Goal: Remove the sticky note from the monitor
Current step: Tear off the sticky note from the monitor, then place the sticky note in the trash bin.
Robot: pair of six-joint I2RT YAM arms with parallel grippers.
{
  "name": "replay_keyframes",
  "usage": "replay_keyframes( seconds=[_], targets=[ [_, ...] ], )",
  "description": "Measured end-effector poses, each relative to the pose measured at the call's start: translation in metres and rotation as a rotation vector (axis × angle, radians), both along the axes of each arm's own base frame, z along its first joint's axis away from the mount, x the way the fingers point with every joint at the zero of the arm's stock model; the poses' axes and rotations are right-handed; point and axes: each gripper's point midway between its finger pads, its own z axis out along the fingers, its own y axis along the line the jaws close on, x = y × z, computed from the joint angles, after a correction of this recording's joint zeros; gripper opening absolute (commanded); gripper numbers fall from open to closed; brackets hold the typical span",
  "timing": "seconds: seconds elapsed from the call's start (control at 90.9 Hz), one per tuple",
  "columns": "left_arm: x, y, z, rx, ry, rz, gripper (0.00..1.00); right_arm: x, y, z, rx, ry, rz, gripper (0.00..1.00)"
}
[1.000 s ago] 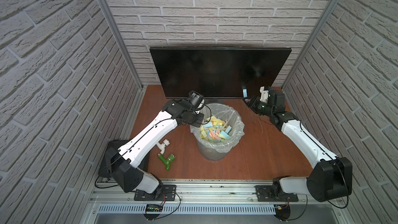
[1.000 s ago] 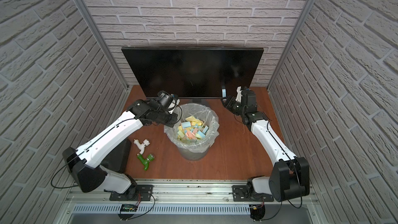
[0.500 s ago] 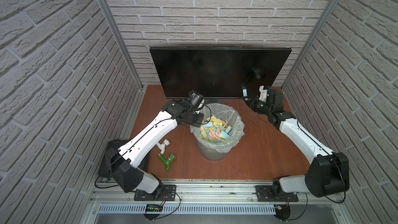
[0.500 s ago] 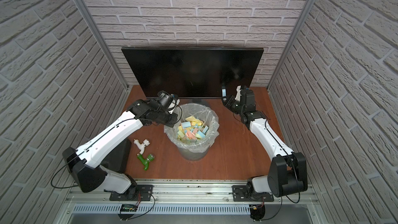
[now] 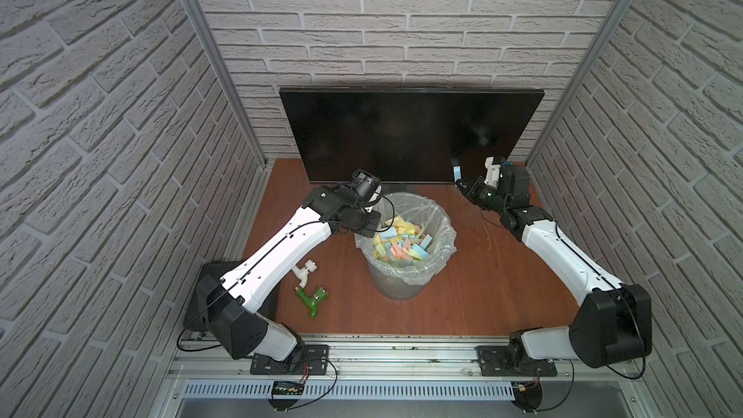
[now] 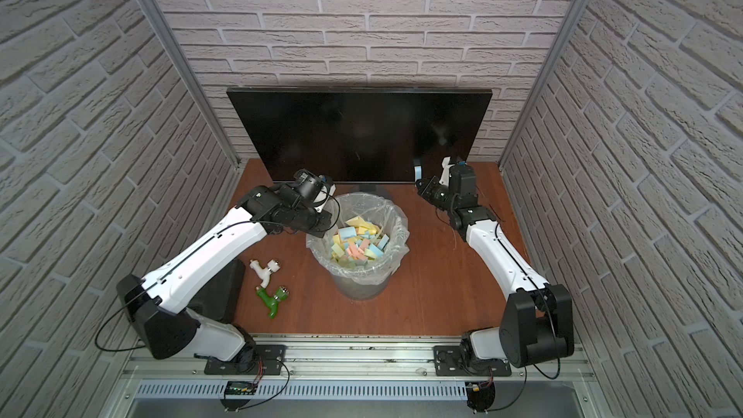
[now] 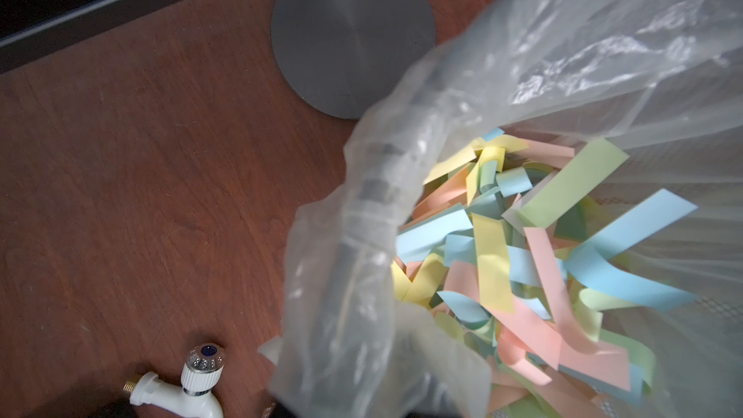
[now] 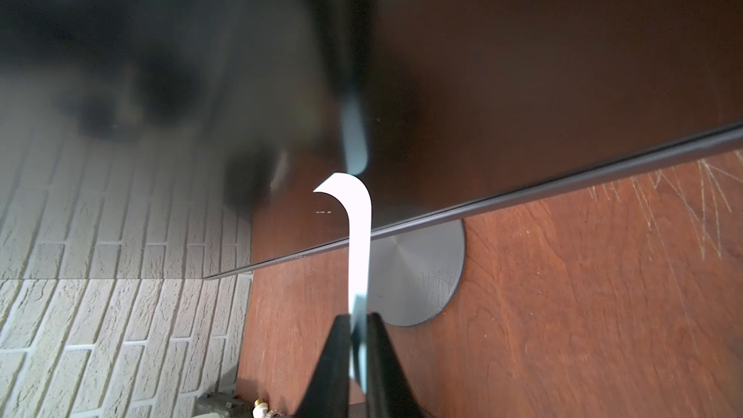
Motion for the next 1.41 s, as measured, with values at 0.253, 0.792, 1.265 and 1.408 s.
replay_keyframes(
  seconds=[0.253, 0.792, 1.265, 1.408],
  targets=[
    [0.0, 0.0, 0.0, 0.0, 0.0, 0.0, 0.33, -0.002, 0.0, 0.004, 0.002, -0.009, 0.002, 0.03],
    [0.0, 0.0, 0.0, 0.0, 0.0, 0.0, 0.33, -0.05, 0.009, 0.07, 0.014, -0.145, 0.072, 0.03],
    [0.002, -0.001, 0.001, -0.01, -0.015, 0.0, 0.34, -0.152, 0.129, 0.078, -0.215, -0.183, 0.55, 0.03],
    [0.002, -0.001, 0.001, -0.01, -0.016, 0.0, 0.34, -0.168, 0.157, 0.046, -0.343, -0.117, 0.669, 0.03]
  ],
)
